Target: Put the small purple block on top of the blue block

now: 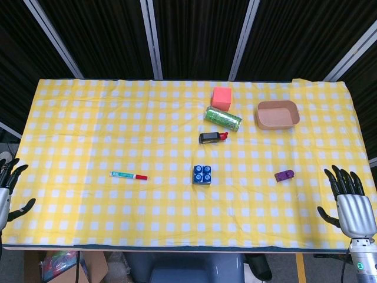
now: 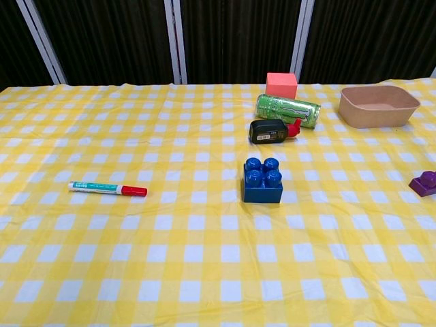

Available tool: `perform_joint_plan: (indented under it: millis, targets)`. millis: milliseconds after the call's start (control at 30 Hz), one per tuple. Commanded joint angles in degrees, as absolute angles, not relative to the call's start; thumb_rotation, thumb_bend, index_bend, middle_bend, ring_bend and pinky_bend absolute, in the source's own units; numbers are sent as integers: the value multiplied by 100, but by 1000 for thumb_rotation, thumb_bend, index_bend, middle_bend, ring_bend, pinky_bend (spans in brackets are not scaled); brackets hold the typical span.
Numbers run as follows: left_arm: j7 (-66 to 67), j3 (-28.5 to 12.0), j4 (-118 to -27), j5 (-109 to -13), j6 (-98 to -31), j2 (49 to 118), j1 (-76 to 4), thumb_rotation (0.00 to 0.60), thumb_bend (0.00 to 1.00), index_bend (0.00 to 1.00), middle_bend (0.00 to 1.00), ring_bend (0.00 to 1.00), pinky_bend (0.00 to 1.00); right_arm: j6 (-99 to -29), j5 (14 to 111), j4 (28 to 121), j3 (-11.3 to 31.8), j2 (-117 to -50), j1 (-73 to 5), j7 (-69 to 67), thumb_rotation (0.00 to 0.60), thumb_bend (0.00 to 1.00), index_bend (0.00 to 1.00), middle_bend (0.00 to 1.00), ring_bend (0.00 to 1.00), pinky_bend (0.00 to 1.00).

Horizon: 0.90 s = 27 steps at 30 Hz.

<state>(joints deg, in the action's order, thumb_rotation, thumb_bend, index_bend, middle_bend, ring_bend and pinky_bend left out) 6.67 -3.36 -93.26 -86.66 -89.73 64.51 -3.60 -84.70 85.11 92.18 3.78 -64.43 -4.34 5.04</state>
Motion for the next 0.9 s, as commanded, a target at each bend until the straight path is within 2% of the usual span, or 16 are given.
perform_joint_plan:
  millis: [33, 900]
  targets:
    - [725, -325, -9357, -8645, -8918, 6456, -377, 600, 238, 165, 81, 0, 47, -8473, 8508, 9219, 374, -6437, -427, 501, 600, 293, 69, 0, 0, 0]
    - [861, -332, -9447, -8606, -8858, 6484, -401, 600, 238, 166, 81, 0, 47, -8446, 8553, 9179, 350, -6382, -411, 331, 600, 293, 69, 0, 0, 0]
